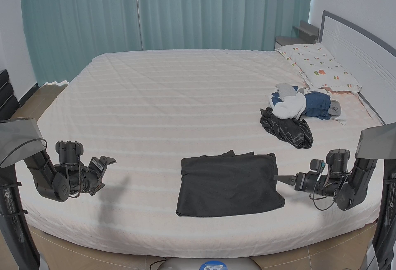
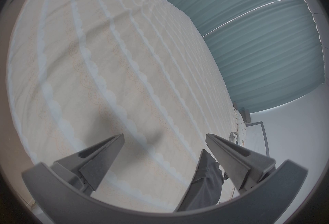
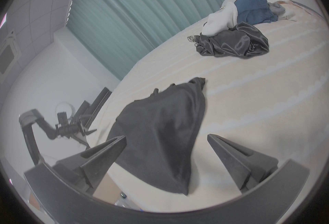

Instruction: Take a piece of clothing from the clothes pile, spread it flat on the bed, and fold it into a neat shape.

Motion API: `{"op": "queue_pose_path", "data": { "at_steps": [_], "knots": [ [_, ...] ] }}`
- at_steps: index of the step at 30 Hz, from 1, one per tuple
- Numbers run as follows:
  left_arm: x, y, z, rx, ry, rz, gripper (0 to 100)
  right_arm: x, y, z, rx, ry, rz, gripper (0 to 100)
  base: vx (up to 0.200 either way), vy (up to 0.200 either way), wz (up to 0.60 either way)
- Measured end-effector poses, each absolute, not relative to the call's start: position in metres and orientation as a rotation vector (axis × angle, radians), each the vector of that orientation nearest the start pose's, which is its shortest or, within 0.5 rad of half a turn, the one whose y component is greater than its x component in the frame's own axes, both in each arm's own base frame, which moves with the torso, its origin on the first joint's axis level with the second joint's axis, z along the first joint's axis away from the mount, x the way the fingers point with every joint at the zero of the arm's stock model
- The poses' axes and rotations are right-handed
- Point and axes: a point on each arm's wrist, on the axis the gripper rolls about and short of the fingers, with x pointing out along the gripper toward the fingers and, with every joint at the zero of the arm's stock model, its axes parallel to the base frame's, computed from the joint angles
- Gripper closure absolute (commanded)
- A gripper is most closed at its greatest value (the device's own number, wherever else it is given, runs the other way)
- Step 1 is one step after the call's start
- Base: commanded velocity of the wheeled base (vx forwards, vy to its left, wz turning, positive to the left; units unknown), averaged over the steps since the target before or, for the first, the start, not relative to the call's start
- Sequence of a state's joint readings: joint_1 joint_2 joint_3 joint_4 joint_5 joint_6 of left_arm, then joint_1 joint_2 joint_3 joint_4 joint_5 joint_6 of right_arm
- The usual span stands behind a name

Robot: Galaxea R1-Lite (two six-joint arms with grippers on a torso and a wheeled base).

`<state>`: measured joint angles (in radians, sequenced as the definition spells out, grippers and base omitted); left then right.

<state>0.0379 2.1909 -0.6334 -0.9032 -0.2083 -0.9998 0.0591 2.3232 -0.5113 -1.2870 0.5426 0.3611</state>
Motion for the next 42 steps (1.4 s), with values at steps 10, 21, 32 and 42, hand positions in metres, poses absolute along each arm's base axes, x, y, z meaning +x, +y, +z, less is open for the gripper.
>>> {"op": "queue_pose_path", "data": {
  "at_steps": [10,21,32,42],
  "knots": [
    [0.333,0.008,0.008,-1.04,0.681,0.175,0,0.356,0.106,-0.001,0.604,0.523,0.474,0,0.0,0.0,0.0],
    [0.333,0.008,0.008,-1.04,0.681,0.175,0,0.372,0.12,-0.041,0.633,0.571,0.453,0,0.0,0.0,0.0],
    [0.333,0.008,0.009,-1.04,0.68,0.174,0,0.375,0.114,-0.033,0.705,0.415,0.492,0,0.0,0.0,0.0],
    [0.333,0.008,0.009,-1.04,0.68,0.175,0,0.332,0.08,-0.014,0.723,0.483,0.391,0,0.0,0.0,0.0]
  ]
}}
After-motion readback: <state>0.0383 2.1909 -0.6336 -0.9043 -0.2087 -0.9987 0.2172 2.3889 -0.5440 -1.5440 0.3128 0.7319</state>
